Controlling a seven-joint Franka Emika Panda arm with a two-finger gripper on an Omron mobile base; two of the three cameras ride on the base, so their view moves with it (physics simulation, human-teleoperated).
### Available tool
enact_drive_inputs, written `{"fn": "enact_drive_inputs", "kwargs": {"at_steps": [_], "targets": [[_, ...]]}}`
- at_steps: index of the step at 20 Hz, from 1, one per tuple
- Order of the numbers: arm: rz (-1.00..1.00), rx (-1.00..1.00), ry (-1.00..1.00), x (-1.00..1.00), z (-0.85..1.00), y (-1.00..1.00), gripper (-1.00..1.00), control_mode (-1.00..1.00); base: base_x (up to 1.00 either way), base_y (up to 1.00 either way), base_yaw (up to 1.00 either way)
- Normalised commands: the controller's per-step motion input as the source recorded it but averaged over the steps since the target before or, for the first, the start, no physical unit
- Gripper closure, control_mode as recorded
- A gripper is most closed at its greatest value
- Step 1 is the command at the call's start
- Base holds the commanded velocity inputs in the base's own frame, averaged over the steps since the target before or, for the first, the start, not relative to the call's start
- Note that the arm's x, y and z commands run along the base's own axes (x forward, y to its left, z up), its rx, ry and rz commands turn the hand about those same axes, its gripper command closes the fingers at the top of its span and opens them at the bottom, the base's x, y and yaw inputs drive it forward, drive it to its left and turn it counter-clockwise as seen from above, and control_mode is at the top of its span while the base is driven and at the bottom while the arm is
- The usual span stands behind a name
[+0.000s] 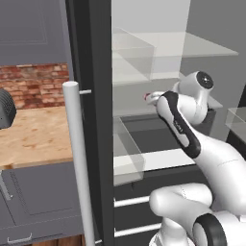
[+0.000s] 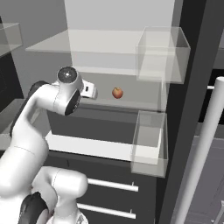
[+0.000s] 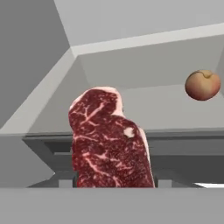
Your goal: Place the mustard and ketchup from the counter to the top shelf of the fridge. If the existing items in the fridge are on the top shelf, move them to other shelves.
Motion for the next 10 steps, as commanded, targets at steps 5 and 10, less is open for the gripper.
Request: {"fn": "enact_drive_inputs", "kwargs": {"at_steps": [5,10], "targets": [[0.0,0.0,0.0,0.76,-0.04,0.05,1.0,-1.0,0.0,0.0,0.0],[0.0,0.0,0.0,0.71,-0.41,0.09,1.0,-1.0,0.0,0.0,0.0]]}}
